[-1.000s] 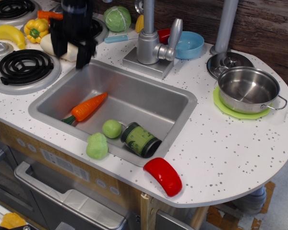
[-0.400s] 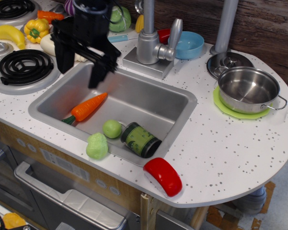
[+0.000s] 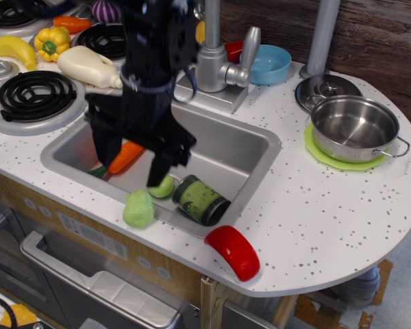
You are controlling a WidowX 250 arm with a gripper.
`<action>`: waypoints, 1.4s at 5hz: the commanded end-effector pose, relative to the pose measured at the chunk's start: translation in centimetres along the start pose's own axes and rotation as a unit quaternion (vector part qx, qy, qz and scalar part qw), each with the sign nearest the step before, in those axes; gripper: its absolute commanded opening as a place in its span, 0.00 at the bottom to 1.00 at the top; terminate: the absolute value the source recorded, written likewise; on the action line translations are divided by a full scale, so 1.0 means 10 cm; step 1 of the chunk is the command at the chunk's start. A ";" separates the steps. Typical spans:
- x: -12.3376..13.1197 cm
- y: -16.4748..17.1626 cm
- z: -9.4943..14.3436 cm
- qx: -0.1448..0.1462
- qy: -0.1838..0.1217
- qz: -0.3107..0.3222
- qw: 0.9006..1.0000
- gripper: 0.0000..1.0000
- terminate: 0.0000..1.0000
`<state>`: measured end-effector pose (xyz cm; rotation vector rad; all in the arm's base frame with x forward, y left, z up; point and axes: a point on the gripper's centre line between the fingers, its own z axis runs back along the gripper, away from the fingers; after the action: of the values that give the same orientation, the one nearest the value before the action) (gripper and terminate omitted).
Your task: Put broccoli in pot or pan
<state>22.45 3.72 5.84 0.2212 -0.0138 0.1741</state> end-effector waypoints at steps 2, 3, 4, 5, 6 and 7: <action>-0.03 0.04 -0.26 -0.046 -0.040 0.022 0.998 1.00 0.00; -0.04 0.04 -0.35 -0.051 -0.048 0.019 0.997 1.00 0.00; 0.01 0.02 -0.48 -0.068 -0.058 0.012 0.996 1.00 0.00; 0.03 0.00 -0.55 -0.077 -0.056 0.020 0.995 1.00 0.00; 0.02 -0.02 -0.54 -0.077 -0.045 0.026 0.996 0.00 0.00; 0.03 -0.04 -0.43 -0.069 -0.032 0.035 0.996 0.00 0.00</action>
<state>22.55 3.79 1.66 0.1052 -0.0164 0.2353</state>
